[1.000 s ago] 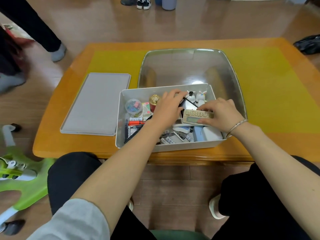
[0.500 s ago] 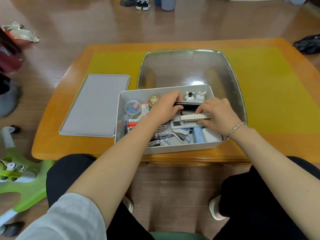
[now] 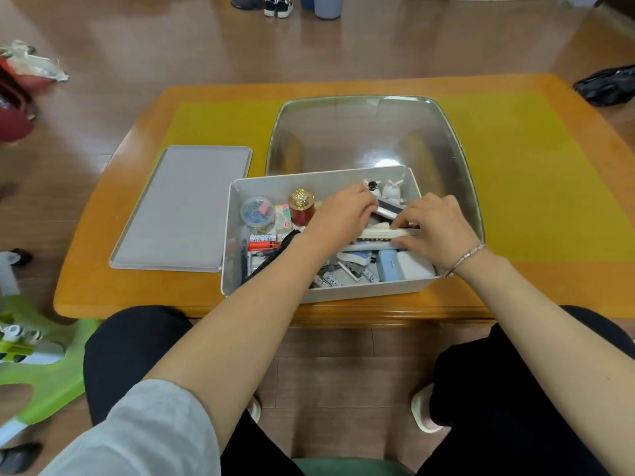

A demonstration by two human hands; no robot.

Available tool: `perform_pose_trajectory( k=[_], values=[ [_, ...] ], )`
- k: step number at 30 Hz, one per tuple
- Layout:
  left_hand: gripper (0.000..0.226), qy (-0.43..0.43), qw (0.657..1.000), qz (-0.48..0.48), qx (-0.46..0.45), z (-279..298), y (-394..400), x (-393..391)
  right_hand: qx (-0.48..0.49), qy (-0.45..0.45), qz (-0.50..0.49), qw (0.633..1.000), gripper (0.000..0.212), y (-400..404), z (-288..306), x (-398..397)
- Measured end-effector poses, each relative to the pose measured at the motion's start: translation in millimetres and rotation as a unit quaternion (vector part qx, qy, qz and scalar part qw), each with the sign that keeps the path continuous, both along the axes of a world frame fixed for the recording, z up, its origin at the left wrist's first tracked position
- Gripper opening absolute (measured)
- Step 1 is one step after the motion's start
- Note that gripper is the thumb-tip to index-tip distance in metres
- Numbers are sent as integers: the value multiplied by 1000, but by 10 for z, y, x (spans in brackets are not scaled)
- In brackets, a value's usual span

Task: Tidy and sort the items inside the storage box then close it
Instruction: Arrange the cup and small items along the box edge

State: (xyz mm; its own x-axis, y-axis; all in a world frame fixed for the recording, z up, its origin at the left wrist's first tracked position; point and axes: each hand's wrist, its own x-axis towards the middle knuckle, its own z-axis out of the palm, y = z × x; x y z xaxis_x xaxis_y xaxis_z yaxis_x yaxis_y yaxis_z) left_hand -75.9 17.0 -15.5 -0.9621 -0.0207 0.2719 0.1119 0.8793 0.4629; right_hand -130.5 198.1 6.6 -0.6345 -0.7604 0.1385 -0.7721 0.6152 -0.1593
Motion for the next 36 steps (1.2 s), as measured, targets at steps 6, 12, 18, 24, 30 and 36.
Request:
perform_pose_trajectory(
  k=[6, 12, 18, 24, 30, 36],
  values=[
    [32, -35, 998, -38, -18, -1, -100, 100, 14, -6, -16, 1000, 21, -4, 16, -5],
    [28, 20, 997, 30, 64, 139, -277, 300, -2, 2, -6, 1000, 40, -23, 42, 16],
    [27, 59, 979, 196, -9, 198, -827, 788, -21, 0, 50, 999, 20, -346, 109, 113],
    [56, -18, 961, 277, 16, 75, -1064, 1147, 62, -55, 114, 990, 21, -833, 13, 347],
    [64, -98, 939, 288, 159, -104, -1042, 1278, 132, -82, 67, 986, 21, -1033, -33, 262],
    [63, -60, 917, 317, 236, -143, -978, 1247, 193, -84, 82, 974, 35, -971, 0, 234]
  ],
)
